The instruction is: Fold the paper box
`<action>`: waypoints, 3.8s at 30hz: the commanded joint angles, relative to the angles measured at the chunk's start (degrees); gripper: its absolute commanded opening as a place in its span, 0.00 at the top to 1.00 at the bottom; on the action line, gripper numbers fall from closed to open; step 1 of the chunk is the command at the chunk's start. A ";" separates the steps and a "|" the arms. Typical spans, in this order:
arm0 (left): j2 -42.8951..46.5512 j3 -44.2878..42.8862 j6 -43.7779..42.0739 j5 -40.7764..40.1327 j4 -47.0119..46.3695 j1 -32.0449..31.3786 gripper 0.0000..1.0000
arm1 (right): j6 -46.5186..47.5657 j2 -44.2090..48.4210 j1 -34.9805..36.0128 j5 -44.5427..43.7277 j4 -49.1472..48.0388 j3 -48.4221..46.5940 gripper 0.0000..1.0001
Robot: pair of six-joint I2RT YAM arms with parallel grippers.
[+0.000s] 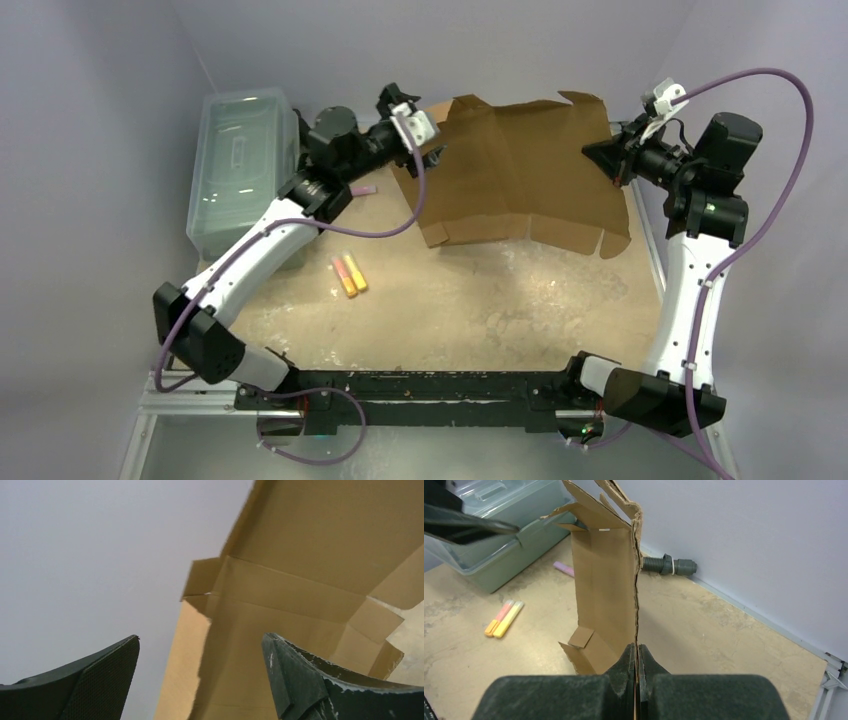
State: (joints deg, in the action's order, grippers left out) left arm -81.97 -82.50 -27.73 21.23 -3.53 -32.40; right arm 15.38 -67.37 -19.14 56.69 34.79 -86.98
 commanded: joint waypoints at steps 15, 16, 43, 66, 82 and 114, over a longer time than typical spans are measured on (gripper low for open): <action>-8.11 -1.25 -5.71 -17.80 -9.30 -3.90 0.91 | -4.54 -0.64 -0.11 -1.50 -3.84 -3.94 1.00; -7.77 -0.97 -5.75 -17.85 -9.16 -3.90 0.98 | -5.22 -0.85 -0.11 -2.37 -4.58 -3.80 1.00; -7.23 -13.42 26.89 5.54 -3.99 9.29 0.36 | 1.11 -0.83 1.50 3.73 -1.39 -3.90 1.00; -28.61 -35.74 27.98 14.21 2.41 9.20 0.38 | 7.60 0.41 3.79 5.93 4.77 -5.76 1.00; -28.95 -30.67 27.99 28.02 1.83 9.02 0.34 | 7.83 0.14 3.95 5.75 4.41 -6.04 1.00; -30.69 -31.75 17.86 41.04 4.69 9.00 0.40 | 15.08 -2.45 4.83 13.59 10.31 -11.91 1.00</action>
State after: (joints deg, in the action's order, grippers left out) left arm -113.67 -113.23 -10.83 56.77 5.23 -23.70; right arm 27.68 -69.95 -14.63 65.45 44.53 -95.88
